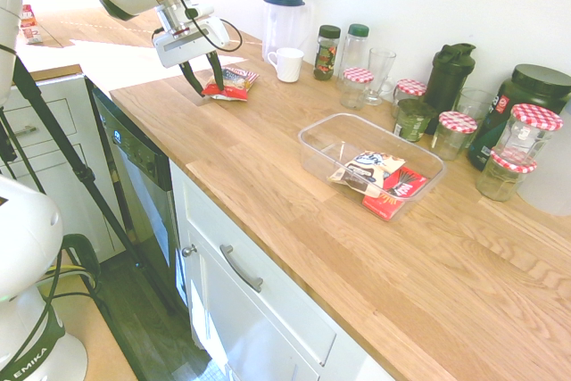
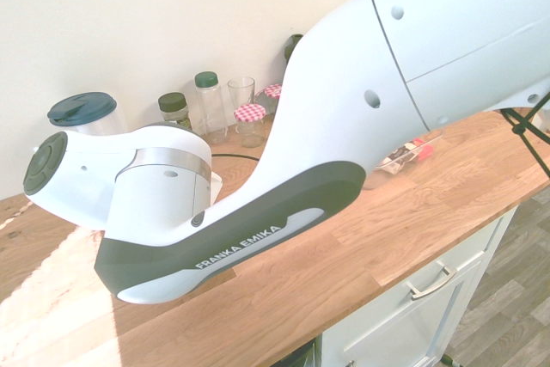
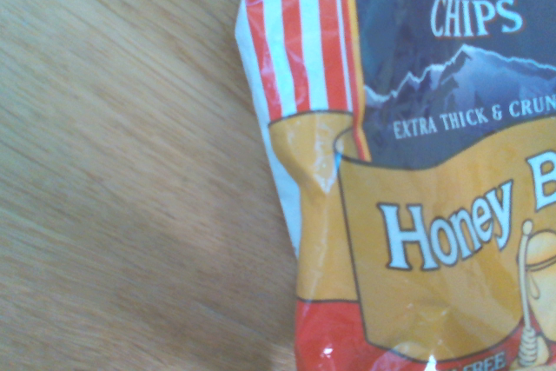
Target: Put the chip bag into the container
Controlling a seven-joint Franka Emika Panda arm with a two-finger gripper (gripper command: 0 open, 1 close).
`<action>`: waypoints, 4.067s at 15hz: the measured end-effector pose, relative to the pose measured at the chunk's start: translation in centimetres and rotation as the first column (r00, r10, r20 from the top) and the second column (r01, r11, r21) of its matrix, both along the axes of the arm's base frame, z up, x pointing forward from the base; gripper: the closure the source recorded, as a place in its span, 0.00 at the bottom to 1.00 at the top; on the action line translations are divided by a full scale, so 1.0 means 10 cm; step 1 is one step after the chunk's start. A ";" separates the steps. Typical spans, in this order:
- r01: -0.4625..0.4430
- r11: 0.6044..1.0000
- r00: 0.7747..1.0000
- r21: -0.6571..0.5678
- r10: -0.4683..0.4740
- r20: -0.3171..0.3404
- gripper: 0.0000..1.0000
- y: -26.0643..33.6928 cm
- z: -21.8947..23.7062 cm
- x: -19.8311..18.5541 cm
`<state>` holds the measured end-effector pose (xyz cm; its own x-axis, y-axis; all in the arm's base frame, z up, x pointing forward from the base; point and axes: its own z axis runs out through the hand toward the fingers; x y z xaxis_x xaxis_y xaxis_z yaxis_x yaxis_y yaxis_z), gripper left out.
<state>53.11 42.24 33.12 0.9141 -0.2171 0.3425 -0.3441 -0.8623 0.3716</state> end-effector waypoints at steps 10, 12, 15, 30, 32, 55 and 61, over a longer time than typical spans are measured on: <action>-0.015 1.000 1.000 -0.020 0.015 -0.004 1.00 0.01 -0.12 -0.02; -0.018 1.000 1.000 -0.021 0.018 -0.004 1.00 0.03 -0.13 -0.03; -0.012 1.000 1.000 -0.020 0.012 0.001 1.00 0.01 -0.11 -0.01; 0.207 0.952 0.956 0.223 -0.246 0.162 1.00 -2.14 1.45 -0.41; 0.232 0.937 0.947 0.259 -0.279 0.159 1.00 -2.67 1.47 -0.53; 0.327 0.853 0.917 0.407 -0.391 0.081 1.00 -5.76 0.82 -0.54; 0.339 0.852 0.919 0.400 -0.390 0.053 0.00 -5.77 0.72 -0.41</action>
